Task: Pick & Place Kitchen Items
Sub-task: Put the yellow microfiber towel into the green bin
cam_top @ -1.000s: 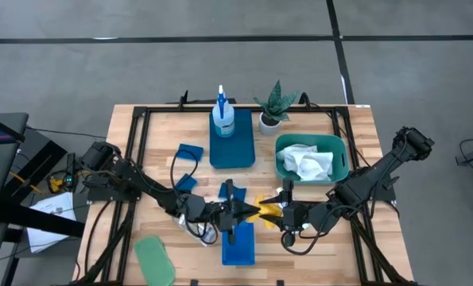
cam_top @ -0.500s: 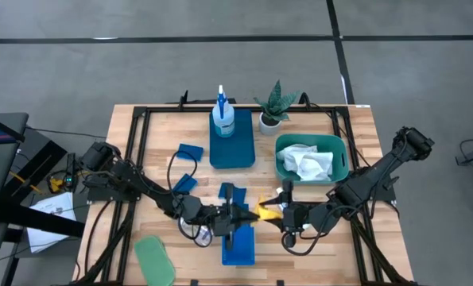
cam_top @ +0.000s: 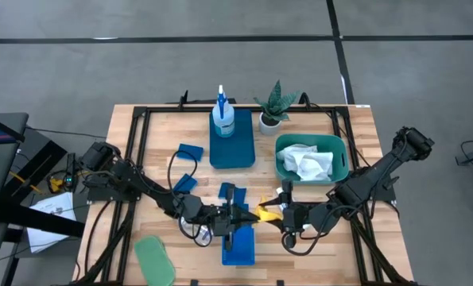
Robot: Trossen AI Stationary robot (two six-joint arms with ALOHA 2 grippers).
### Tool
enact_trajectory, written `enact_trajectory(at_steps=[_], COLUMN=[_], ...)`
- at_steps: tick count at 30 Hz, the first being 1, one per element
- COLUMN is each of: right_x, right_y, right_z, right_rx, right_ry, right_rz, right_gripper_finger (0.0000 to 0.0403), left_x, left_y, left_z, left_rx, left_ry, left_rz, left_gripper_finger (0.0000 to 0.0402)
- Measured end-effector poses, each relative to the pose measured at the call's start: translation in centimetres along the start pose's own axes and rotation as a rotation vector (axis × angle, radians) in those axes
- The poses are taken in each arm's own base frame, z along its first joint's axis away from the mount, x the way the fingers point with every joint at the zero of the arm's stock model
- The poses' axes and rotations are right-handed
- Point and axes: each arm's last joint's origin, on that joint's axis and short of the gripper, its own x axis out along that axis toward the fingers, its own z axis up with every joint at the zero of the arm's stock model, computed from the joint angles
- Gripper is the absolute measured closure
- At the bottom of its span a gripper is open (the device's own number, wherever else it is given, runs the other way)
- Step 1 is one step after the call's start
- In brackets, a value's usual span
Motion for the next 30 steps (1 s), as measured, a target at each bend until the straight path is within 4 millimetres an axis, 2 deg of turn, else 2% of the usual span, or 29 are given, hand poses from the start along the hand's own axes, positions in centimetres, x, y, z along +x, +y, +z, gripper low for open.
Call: enact_trajectory(at_steps=[8, 19, 30], right_x=[0.00, -0.02, -0.05], right_y=[0.06, 0.23, 0.27], right_z=[-0.03, -0.05, -0.04], right_rx=[-0.016, -0.057, -0.061], right_ry=[0.000, -0.004, -0.005], right_rz=[0.019, 0.071, 0.070], right_gripper_finger=[0.0277, 0.0393, 0.0396], left_x=[0.00, 0.01, 0.01], left_y=[0.01, -0.03, 0.00], left_z=[-0.02, -0.09, -0.11], left_rx=[0.001, 0.002, -0.012], left_ry=[0.002, 0.009, 0.016], left_rz=[-0.001, -0.005, 0.005], left_gripper_finger=[0.0399, 0.0396, 0.0384])
